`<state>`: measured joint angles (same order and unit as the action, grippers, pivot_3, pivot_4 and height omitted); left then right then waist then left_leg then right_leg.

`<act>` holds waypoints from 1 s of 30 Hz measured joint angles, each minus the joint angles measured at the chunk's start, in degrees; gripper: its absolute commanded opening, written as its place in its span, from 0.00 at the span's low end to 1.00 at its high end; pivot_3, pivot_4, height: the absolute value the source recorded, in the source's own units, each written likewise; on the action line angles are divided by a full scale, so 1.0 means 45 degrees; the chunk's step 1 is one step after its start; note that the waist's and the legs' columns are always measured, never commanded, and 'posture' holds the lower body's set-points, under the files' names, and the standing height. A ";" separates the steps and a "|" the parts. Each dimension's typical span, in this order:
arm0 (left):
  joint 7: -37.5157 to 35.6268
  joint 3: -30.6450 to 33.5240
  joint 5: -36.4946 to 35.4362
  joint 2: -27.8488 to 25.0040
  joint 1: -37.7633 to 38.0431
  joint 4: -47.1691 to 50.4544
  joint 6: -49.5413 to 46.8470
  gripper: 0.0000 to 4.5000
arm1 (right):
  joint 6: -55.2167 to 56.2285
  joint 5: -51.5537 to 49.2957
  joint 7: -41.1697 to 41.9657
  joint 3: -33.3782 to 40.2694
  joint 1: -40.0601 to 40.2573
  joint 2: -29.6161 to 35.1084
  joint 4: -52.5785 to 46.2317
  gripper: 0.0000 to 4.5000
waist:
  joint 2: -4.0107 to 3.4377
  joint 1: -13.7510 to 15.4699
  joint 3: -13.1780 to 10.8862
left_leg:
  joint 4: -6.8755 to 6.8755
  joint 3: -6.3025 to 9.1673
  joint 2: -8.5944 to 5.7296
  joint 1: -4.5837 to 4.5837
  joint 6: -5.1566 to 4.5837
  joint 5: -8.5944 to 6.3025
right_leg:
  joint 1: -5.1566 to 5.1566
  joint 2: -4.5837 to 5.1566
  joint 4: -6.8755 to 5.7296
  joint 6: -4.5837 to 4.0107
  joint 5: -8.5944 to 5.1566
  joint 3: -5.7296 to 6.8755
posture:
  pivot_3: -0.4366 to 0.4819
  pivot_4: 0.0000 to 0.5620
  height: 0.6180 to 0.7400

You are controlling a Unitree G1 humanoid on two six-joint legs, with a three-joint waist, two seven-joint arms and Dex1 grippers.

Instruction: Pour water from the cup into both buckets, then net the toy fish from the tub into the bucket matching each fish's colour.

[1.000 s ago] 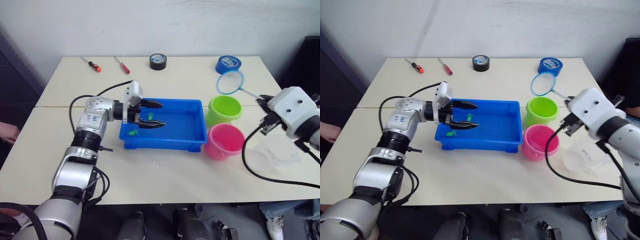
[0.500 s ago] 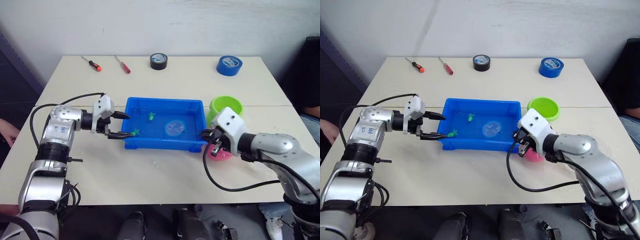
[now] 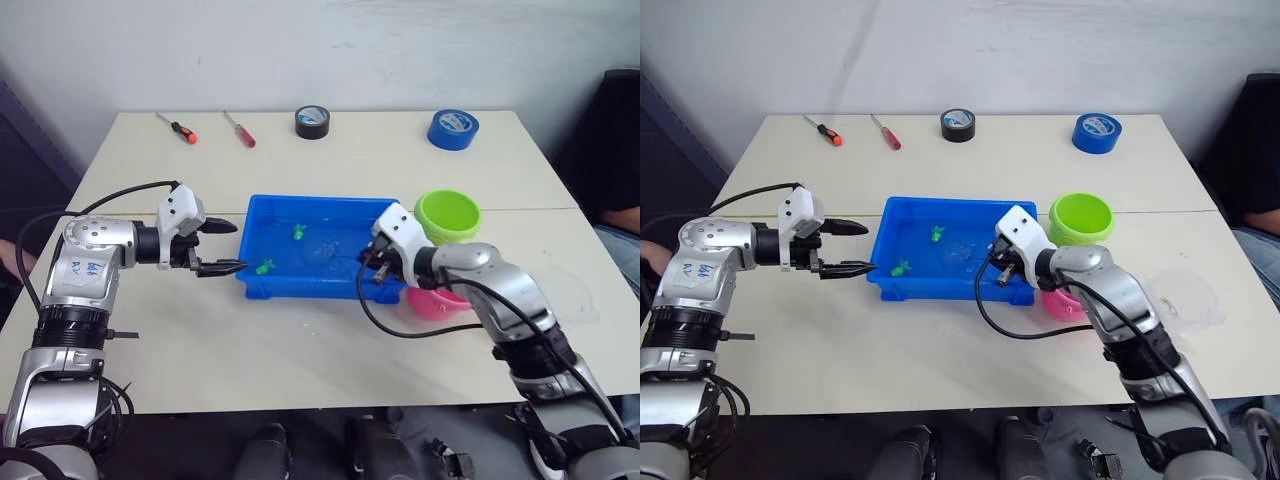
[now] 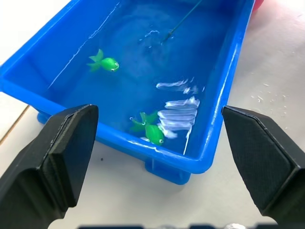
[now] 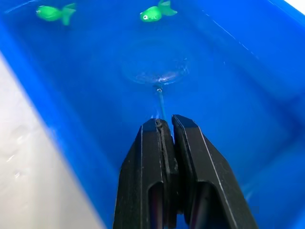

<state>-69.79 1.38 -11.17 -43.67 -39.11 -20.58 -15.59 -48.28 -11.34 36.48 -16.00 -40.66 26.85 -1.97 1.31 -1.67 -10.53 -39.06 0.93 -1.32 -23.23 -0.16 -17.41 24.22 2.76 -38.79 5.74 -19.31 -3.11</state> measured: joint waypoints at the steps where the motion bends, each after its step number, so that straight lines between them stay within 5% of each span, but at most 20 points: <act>1: 0.0045 0.0002 -0.0010 -0.0001 0.0008 0.0021 -0.0033 0.99 | 0.0141 0.0067 -0.0012 -0.0011 -0.0128 -0.0184 0.0305 0.00 | 0.0000 -0.0003 0.0000 | 0.0000 -0.0001 0.0000 -0.0003 0.0002 0.0001 | 0.0005 0.0000 -0.0002 0.0000 0.0000 0.0000 | 0.48 0.27 0.97; 8: 0.0233 0.0009 -0.0199 0.0010 0.0062 0.0213 -0.0226 0.99 | 0.1082 -0.0039 -0.0103 0.0489 -0.0665 -0.1557 0.1365 0.00 | 0.0000 -0.0031 0.0000 | 0.0004 -0.0018 0.0003 -0.0023 0.0010 0.0005 | 0.0050 0.0002 -0.0038 -0.0001 0.0001 0.0003 | 0.48 0.27 0.97; 16: 0.0264 0.0089 -0.1111 0.0707 -0.0486 0.0282 -0.0998 0.99 | 0.1398 -0.0382 0.0084 0.1512 0.1841 -0.0149 -0.2737 0.00 | 0.0012 0.0138 0.0007 | -0.0003 -0.0009 -0.0016 -0.0038 -0.0007 -0.0005 | 0.0035 0.0025 -0.0015 -0.0001 0.0001 0.0013 | 0.48 0.27 0.97; 25: -0.0358 -0.0250 -0.2245 0.2584 -0.1637 0.0409 -0.1944 0.99 | -0.1452 -0.3006 -0.0448 0.6355 0.4691 0.1167 -0.8340 0.00 | 0.0014 0.0073 0.0009 | 0.0003 -0.0007 -0.0008 -0.0033 -0.0024 -0.0014 | 0.0026 0.0013 -0.0012 -0.0001 0.0001 0.0009 | 0.48 0.27 0.97; 30: -0.0583 -0.0697 -0.2478 0.3613 -0.2021 0.0396 -0.1988 0.99 | -0.2909 -0.3843 -0.0953 0.8927 0.5147 0.2435 -0.9642 0.00 | 0.0014 0.0081 0.0008 | 0.0006 -0.0013 0.0000 -0.0021 -0.0038 -0.0020 | 0.0025 0.0001 0.0026 -0.0002 0.0001 -0.0005 | 0.48 0.27 0.97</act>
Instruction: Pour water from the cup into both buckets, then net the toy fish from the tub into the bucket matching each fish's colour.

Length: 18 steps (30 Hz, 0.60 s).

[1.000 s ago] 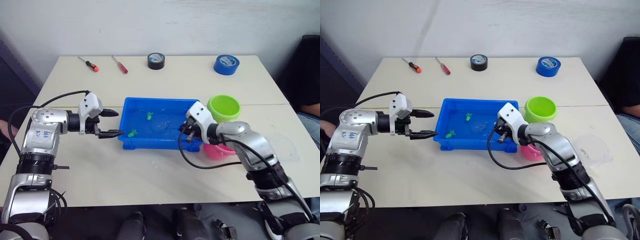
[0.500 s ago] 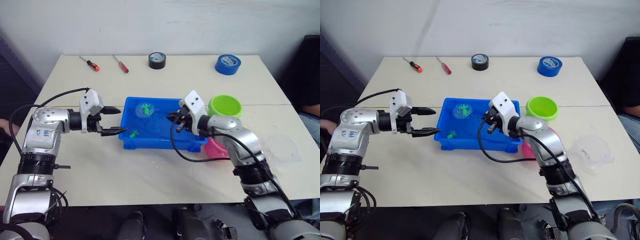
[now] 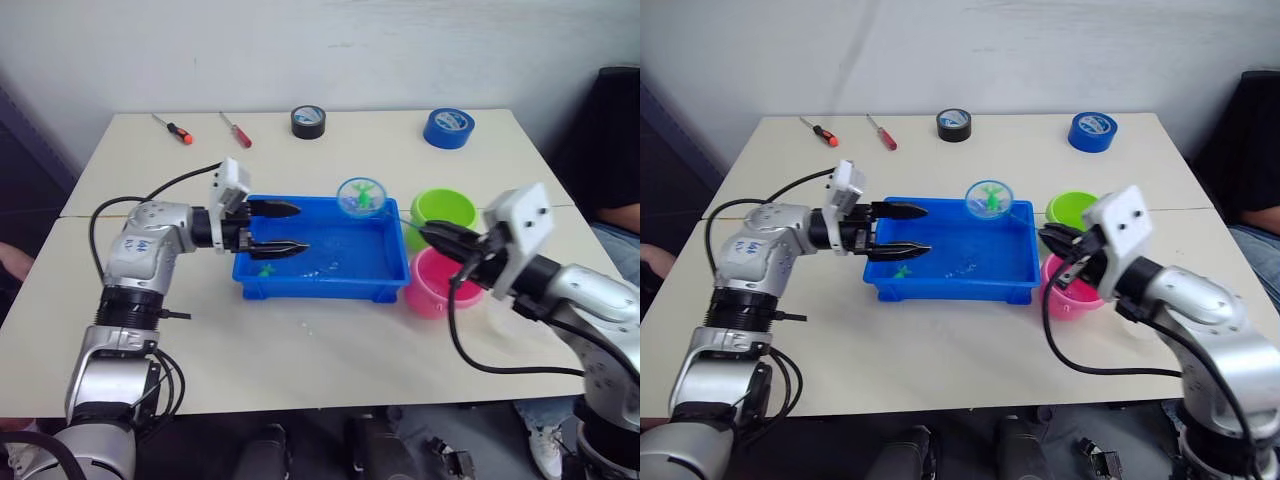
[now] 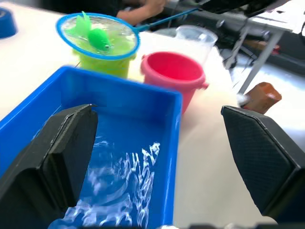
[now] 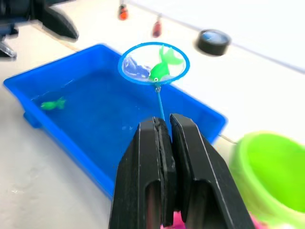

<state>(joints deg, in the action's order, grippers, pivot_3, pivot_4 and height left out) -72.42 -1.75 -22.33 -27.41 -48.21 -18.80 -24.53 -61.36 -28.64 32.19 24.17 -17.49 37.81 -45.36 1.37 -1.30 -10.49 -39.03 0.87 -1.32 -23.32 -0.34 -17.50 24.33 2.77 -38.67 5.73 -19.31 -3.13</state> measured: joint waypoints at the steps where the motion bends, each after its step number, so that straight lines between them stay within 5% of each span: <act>1: -0.0032 -0.0038 -0.0010 0.0044 -0.0038 -0.0007 0.0001 0.99 | -0.0075 -0.0004 -0.0082 0.0282 0.0018 0.0145 -0.0062 0.00 | 0.0000 0.0006 0.0000 | 0.0001 -0.0001 0.0000 0.0000 -0.0001 0.0001 | -0.0001 0.0000 0.0004 0.0000 0.0000 -0.0001 | 0.48 0.27 0.97; 8: -0.0179 -0.0383 0.0107 0.1084 -0.0826 -0.1081 0.0582 0.99 | 0.1486 0.1922 -0.0374 0.0587 0.1812 0.2828 0.0846 0.00 | 0.0000 0.0031 0.0000 | 0.0000 -0.0028 -0.0005 0.0006 -0.0011 0.0005 | -0.0006 -0.0010 0.0016 0.0000 0.0000 -0.0019 | 0.48 0.27 0.97; 18: 0.0000 -0.0609 0.0432 0.1952 -0.1308 -0.1886 0.1381 0.99 | 0.9085 0.8399 -0.0933 -0.3147 0.3100 0.6650 0.4702 0.00 | -0.0001 -0.0035 -0.0001 | -0.0002 -0.0075 0.0002 0.0013 0.0002 0.0014 | 0.0008 -0.0026 0.0002 0.0001 0.0000 -0.0056 | 0.48 0.27 0.97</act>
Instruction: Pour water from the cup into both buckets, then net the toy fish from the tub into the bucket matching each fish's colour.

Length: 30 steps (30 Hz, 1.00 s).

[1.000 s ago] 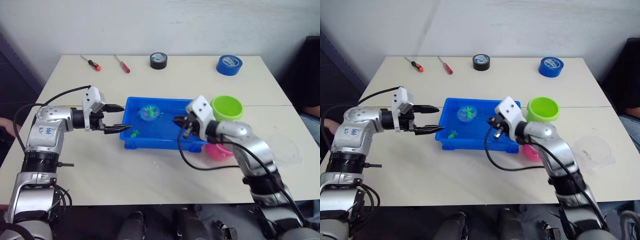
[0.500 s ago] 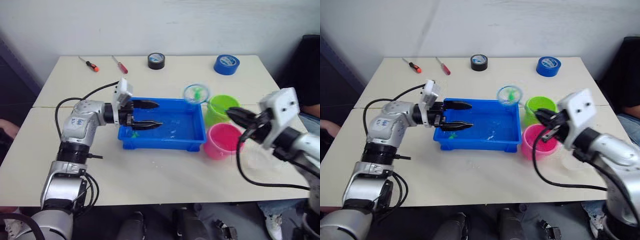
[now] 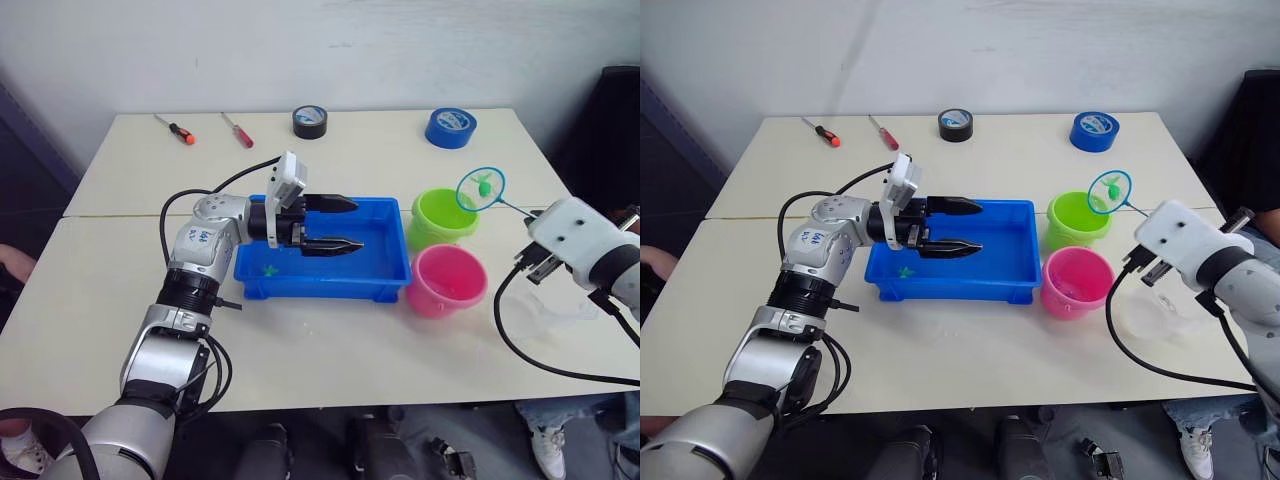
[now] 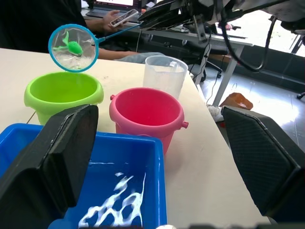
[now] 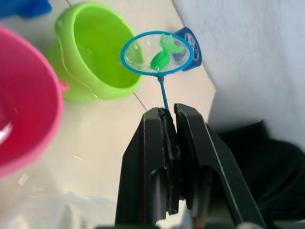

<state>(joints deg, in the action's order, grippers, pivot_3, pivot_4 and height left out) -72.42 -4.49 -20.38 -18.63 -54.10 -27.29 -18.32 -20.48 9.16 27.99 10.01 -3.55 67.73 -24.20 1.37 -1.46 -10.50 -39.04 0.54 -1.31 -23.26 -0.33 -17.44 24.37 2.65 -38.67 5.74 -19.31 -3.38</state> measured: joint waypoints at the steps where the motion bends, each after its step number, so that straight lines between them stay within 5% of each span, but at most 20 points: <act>1: -0.0001 0.0000 0.0005 0.0001 0.0000 -0.0039 0.0036 0.99 | 0.0592 0.0519 -0.0047 -0.0158 -0.0003 0.0251 0.0257 0.00 | 0.0000 0.0002 0.0000 | -0.0001 0.0001 0.0002 0.0000 0.0000 0.0001 | -0.0001 -0.0001 0.0003 0.0000 0.0000 0.0001 | 0.48 0.27 0.97; 7: -0.0099 -0.0014 0.0092 0.0089 -0.0001 -0.0179 0.0250 0.99 | 0.4264 0.3788 -0.0343 -0.1132 0.0072 0.1675 0.1330 0.00 | 0.0000 0.0020 0.0000 | -0.0003 -0.0008 0.0002 0.0001 0.0034 0.0020 | 0.0000 -0.0002 0.0005 0.0000 0.0000 -0.0005 | 0.48 0.27 0.97; 14: -0.0242 -0.0071 0.0365 0.0087 -0.0168 -0.0783 0.0693 0.99 | 0.4467 0.3849 0.0299 0.0056 0.0072 0.0850 0.1260 0.00 | 0.0000 0.0055 0.0000 | -0.0008 -0.0011 0.0003 0.0001 0.0036 0.0021 | -0.0002 -0.0004 -0.0002 0.0001 0.0000 -0.0006 | 0.48 0.27 0.97; 30: -0.1057 -0.0002 0.0811 0.0335 -0.1803 -0.4231 0.1392 0.99 | -0.7524 -0.2988 0.2639 0.1663 -0.2987 -0.4981 -0.5196 0.00 | 0.0000 0.0268 0.0000 | -0.0016 0.0013 0.0008 0.0008 0.0036 0.0019 | -0.0006 -0.0001 -0.0011 0.0000 0.0000 0.0006 | 0.48 0.27 0.97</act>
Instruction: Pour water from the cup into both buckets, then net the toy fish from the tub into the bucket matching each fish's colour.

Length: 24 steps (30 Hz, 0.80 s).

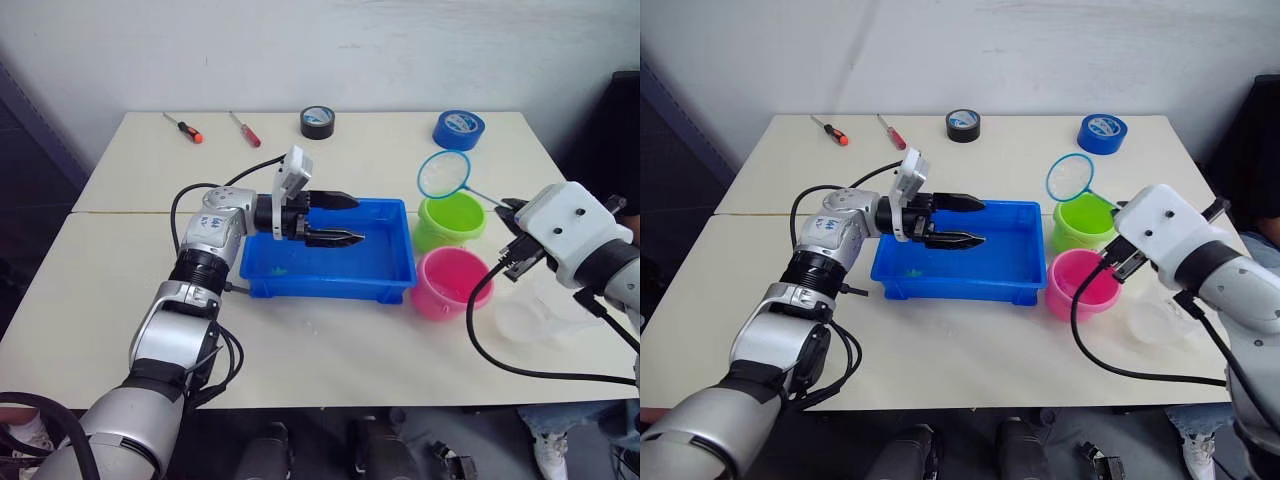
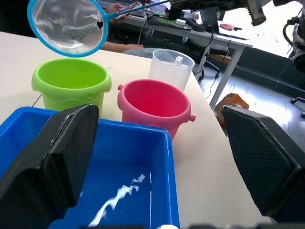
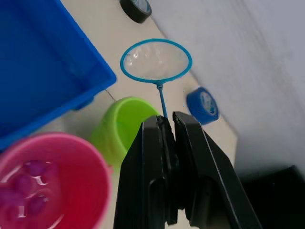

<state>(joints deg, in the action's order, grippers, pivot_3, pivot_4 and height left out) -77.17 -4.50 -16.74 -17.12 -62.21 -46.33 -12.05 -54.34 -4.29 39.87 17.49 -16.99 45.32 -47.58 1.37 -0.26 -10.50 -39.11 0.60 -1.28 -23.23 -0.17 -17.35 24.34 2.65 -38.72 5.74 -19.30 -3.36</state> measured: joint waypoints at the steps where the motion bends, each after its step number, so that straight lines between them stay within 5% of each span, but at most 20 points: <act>1: -0.0081 -0.0026 0.0139 -0.0006 -0.0001 -0.0138 0.0170 0.99 | -0.0669 -0.0569 -0.0004 0.0036 -0.0445 -0.0399 -0.0282 0.00 | 0.0000 -0.0001 0.0000 | 0.0004 0.0001 0.0000 -0.0003 0.0000 0.0000 | 0.0004 0.0000 0.0001 0.0000 0.0000 0.0000 | 0.48 0.27 0.97; 10: -0.0416 -0.0150 0.1289 -0.2202 0.0804 -0.0123 0.1370 0.99 | -0.2313 -0.2554 0.0001 -0.1386 -0.1366 -0.0583 0.0161 0.00 | 0.0000 -0.0012 0.0000 | 0.0011 0.0003 -0.0001 -0.0011 -0.0005 -0.0003 | 0.0025 0.0006 -0.0009 -0.0001 0.0000 0.0004 | 0.48 0.27 0.97; 20: -0.0215 0.0022 0.2149 -0.5745 0.3004 0.2179 0.1561 0.99 | 0.1417 -0.1145 -0.0042 -0.6466 -0.2521 -0.0736 0.4253 0.00 | 0.0004 -0.0256 0.0003 | 0.0014 0.0003 -0.0002 -0.0014 -0.0014 -0.0008 | 0.0031 0.0021 -0.0008 -0.0003 0.0000 0.0010 | 0.48 0.27 0.97; 24: -0.0190 0.0262 0.2042 -0.6330 0.4084 0.3765 0.0809 0.99 | 0.2608 -0.0913 0.0461 -0.7486 -0.3053 -0.1191 0.5870 0.00 | 0.0004 -0.0286 0.0002 | 0.0009 0.0013 -0.0007 -0.0021 -0.0021 -0.0012 | 0.0023 0.0032 -0.0017 -0.0003 0.0001 0.0021 | 0.48 0.27 0.97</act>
<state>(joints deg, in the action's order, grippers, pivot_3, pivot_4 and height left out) -78.03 -3.33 -7.55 -45.60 -43.83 -29.39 -8.41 -42.60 -8.40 41.94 -16.19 -30.73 39.96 -21.16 1.38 -1.55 -10.49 -39.07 0.66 -1.31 -23.32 -0.26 -17.41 24.44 2.79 -38.79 5.72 -19.30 -3.26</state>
